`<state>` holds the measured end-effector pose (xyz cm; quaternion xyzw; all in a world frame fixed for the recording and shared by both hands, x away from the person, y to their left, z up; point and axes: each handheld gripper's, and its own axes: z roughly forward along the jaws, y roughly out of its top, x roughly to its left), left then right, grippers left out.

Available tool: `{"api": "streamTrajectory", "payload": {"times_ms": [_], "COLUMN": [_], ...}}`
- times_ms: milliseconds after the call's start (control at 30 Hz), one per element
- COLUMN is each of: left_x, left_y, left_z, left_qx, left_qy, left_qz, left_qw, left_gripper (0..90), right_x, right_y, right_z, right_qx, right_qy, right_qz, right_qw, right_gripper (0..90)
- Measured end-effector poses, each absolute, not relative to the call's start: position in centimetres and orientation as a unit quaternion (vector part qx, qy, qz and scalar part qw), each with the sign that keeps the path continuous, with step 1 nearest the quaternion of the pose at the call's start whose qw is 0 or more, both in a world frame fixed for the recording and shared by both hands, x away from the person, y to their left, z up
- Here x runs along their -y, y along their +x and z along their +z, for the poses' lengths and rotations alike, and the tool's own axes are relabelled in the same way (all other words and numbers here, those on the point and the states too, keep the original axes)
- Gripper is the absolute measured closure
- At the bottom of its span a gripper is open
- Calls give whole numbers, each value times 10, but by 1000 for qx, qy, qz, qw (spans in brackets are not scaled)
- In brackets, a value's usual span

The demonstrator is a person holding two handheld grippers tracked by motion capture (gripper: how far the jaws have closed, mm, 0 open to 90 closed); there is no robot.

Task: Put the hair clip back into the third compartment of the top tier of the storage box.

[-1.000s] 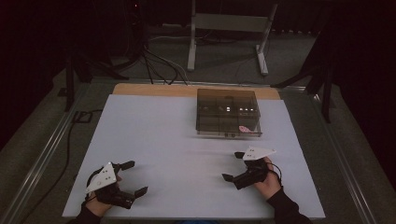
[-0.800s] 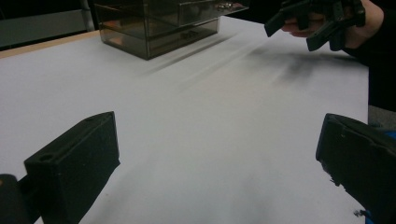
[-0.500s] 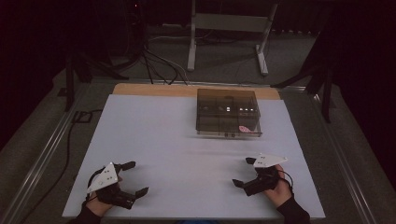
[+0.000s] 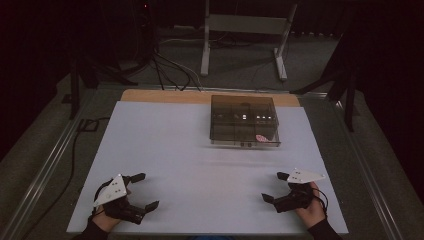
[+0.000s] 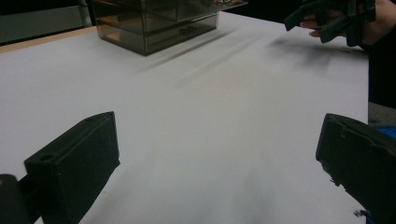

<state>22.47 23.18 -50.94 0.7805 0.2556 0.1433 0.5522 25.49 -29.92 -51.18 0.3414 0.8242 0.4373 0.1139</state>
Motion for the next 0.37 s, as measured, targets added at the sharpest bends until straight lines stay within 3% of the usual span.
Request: {"api": "streamTrajectory", "payload": {"times_ms": [367], "left_x": [-231], "left_y": [226], "left_z": [-510], "left_qx": [-255], "left_qy": [781], "left_qz": [142], "left_qw": [552], "left_gripper": [5], "right_x": [311], "right_y": [252], "right_z": [-511], "right_qx": [-815], "right_qy": [353], "right_qz": [442], "right_qw": [124], "right_gripper": [0]}}
